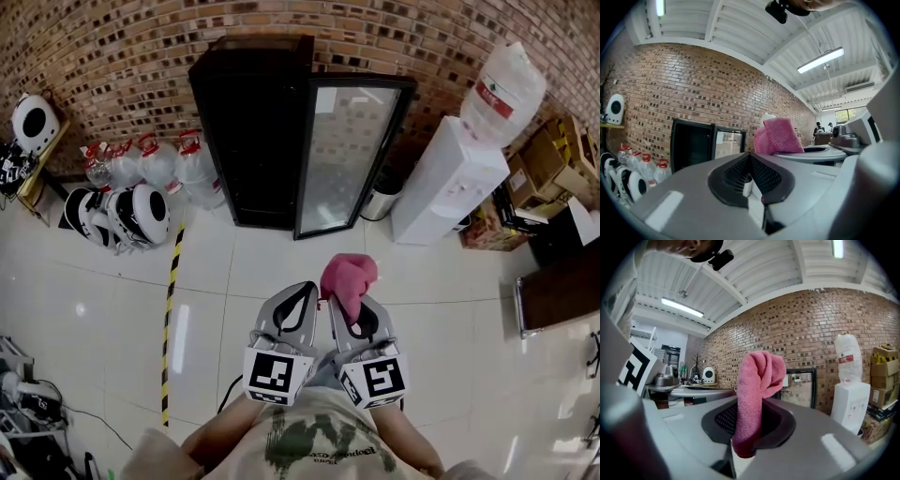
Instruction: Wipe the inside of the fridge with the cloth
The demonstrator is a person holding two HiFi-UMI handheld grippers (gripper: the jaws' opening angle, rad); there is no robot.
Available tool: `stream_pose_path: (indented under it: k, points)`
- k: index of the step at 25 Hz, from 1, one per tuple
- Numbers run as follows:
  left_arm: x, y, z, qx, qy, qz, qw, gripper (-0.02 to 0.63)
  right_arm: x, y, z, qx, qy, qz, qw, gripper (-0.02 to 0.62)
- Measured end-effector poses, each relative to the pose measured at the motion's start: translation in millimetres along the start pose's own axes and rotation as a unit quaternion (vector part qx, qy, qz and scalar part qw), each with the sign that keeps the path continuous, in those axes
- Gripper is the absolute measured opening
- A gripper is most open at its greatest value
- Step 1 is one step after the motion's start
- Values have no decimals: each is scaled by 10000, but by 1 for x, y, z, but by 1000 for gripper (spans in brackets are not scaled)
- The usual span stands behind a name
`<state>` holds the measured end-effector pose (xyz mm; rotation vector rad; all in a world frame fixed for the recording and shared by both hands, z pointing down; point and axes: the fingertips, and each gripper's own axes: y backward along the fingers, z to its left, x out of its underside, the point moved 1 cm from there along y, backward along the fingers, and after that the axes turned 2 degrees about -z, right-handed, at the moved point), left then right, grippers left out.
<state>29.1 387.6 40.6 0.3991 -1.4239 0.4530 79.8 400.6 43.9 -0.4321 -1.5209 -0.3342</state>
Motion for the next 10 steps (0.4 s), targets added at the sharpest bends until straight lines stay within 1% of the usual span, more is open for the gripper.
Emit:
stream_pose_path:
  k: [5,10]
  points:
    - [-4,9,0,-9,5,-42,10000,9,-5,-1,8,-44,-21,-56,10000,61]
    - [-4,16,0,10,-80,-55,10000,9,-2,-1,11,-92,-22,-43,9999,61]
